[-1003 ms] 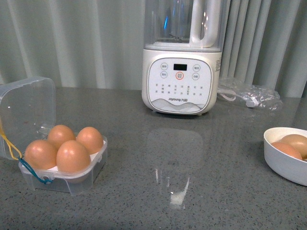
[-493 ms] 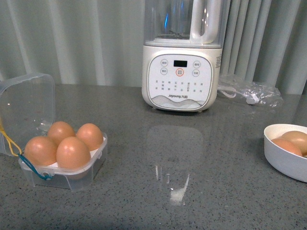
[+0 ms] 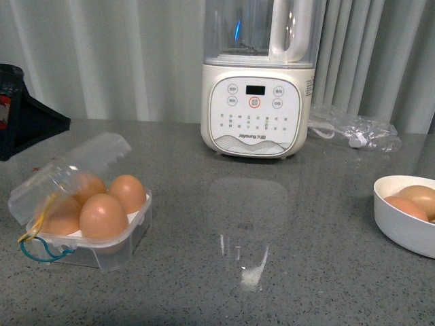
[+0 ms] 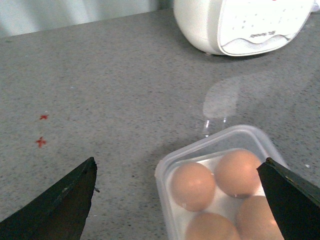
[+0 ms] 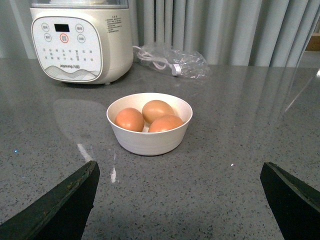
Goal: Put egg into box
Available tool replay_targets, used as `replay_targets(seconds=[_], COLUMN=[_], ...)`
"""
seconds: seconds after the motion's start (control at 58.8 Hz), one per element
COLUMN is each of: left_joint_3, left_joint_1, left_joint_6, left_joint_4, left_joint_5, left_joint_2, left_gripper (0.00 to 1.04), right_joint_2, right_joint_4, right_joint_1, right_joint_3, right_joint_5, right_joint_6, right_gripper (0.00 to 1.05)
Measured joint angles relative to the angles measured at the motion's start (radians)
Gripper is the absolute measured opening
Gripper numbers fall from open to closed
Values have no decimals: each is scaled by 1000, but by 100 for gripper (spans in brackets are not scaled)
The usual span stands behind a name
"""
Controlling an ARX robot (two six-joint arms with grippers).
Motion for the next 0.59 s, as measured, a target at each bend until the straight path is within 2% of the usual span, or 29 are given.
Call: replay_targets(seconds=[0.255,0.595], left_joint_3=[-44,-21], left_joint_1=[-106,-92], left_joint_6=[5,-3], left_joint_4=[-31,-83], left_joint_5=[-28,-56], left_joint_2=[-59,-130], left_gripper=[98,98], right_joint_2=[0,0], right_joint_4=[0,0], right_joint_1=[0,0], right_joint_3=[0,0], right_joint_5=[0,0], right_joint_6=[0,0], right_gripper=[98,98])
